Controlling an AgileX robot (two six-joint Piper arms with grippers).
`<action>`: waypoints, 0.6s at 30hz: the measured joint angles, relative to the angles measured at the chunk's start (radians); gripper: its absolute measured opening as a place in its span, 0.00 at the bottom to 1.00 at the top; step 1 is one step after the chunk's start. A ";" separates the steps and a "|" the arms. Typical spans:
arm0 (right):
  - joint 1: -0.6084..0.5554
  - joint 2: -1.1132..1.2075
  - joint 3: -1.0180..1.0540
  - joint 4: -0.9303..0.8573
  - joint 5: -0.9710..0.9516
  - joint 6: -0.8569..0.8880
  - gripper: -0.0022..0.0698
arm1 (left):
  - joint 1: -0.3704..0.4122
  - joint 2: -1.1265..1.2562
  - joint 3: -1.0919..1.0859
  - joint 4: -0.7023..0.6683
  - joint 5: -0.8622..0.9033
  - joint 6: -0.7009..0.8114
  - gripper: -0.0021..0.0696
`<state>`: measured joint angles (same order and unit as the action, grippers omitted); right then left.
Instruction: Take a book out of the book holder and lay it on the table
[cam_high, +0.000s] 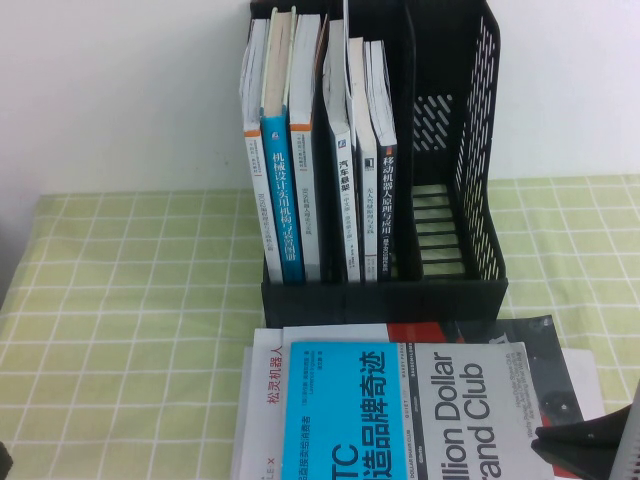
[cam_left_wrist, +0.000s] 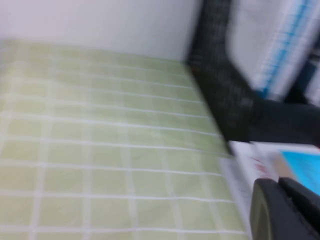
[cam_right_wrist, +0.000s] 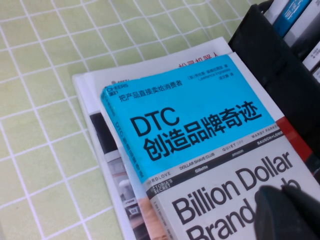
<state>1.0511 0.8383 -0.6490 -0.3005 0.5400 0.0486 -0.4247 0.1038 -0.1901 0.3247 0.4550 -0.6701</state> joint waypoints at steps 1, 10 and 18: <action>0.000 0.000 0.000 0.002 0.000 0.000 0.03 | 0.022 -0.006 0.016 0.034 -0.003 -0.046 0.03; 0.000 0.000 0.000 0.004 0.000 0.000 0.03 | 0.241 -0.096 0.209 0.148 -0.103 -0.218 0.03; 0.000 0.000 0.000 0.008 0.000 0.001 0.03 | 0.308 -0.115 0.213 0.149 -0.071 -0.219 0.03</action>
<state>1.0511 0.8383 -0.6490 -0.2928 0.5400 0.0494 -0.1166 -0.0117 0.0227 0.4741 0.3837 -0.8891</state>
